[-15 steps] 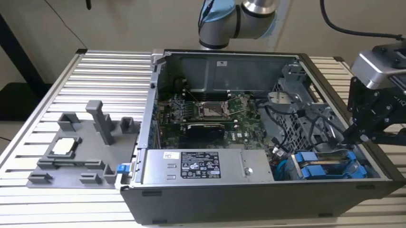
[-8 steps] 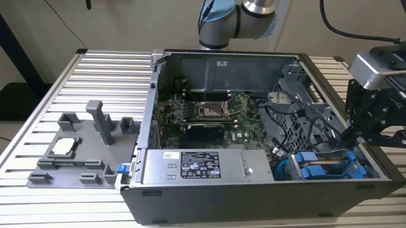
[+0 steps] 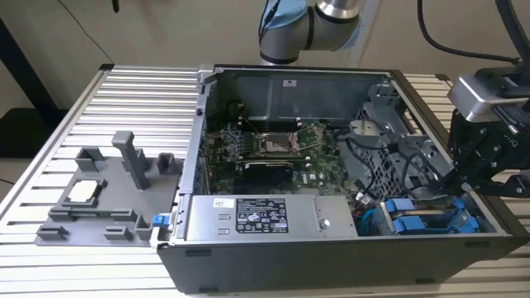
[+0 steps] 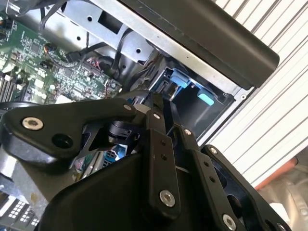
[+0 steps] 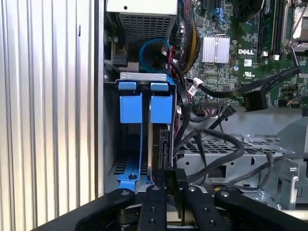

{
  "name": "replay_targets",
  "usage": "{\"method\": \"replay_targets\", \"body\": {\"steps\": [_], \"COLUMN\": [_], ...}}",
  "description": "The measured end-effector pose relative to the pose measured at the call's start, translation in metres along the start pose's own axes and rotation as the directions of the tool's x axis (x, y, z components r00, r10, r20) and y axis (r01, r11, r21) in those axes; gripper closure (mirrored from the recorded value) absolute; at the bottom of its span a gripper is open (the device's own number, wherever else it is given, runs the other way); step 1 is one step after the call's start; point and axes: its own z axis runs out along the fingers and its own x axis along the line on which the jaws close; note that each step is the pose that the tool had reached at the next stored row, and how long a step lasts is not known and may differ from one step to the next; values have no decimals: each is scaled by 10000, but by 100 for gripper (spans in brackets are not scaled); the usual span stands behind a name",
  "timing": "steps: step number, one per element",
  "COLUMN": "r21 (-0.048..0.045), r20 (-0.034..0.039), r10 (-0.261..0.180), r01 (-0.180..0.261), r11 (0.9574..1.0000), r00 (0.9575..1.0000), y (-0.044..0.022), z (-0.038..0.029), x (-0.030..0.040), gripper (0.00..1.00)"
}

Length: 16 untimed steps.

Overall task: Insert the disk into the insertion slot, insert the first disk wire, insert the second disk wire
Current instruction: 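Insert the first disk wire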

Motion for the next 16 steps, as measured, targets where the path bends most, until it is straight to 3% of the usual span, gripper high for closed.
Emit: {"method": "replay_targets", "body": {"steps": [5,16], "r21": [-1,2], "r20": [0,1], "r10": [-7,-16], "r01": [7,16], "r11": [10000,10000], "r00": [10000,10000], "y": [3,2], "z": [75,116], "x": [4,7], "gripper": [81,81]}}
